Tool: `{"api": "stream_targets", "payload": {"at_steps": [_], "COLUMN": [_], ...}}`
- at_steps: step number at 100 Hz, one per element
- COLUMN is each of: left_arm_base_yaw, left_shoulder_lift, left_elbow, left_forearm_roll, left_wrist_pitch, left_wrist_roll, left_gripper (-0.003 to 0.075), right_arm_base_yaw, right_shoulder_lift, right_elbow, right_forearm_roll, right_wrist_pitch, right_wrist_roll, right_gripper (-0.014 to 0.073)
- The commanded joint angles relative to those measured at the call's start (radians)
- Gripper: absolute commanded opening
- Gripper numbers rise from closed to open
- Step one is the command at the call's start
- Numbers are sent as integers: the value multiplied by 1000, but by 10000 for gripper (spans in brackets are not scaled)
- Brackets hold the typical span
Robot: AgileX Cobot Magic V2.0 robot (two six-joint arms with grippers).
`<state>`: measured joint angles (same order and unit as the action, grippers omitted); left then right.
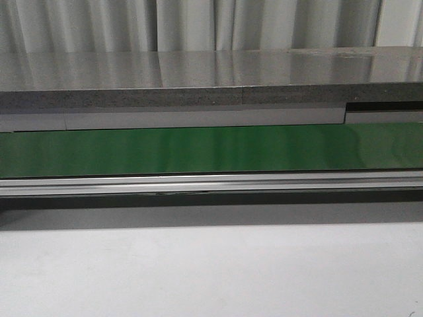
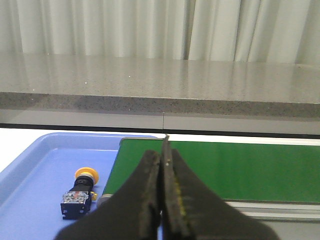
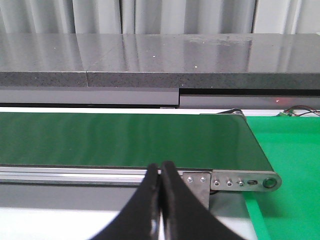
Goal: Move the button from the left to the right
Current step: 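Move the left gripper down toward the yellow push-button in the blue tray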
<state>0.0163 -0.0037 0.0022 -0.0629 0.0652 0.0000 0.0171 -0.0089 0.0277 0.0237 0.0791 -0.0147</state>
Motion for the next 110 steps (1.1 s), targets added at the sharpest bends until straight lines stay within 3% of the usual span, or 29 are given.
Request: {"api": "stream_targets", "payload": {"at_steps": [1, 50, 66, 85, 110], "left_arm_base_yaw": [0, 0, 0, 0, 0], "left_shoulder_lift": [-29, -29, 20, 208, 501], "left_elbow": [46, 19, -94, -281, -600], "left_forearm_roll": [-8, -8, -8, -10, 10], "left_wrist_pitch": [-74, -80, 60, 173, 495], "left_wrist_roll": [-14, -14, -14, -14, -14], "left_gripper": [-21, -21, -21, -21, -21], "right_arm_base_yaw": [4, 4, 4, 4, 4], "right_shoulder_lift": [-21, -21, -21, -21, -21], "right_elbow": [-17, -17, -17, -17, -17], "right_forearm_roll": [-9, -9, -9, -9, -9], "right_wrist_pitch": [-85, -85, -85, -85, -85], "right_wrist_roll": [-1, -1, -1, -1, -1], "right_gripper": [-67, -67, -67, -67, -67]}}
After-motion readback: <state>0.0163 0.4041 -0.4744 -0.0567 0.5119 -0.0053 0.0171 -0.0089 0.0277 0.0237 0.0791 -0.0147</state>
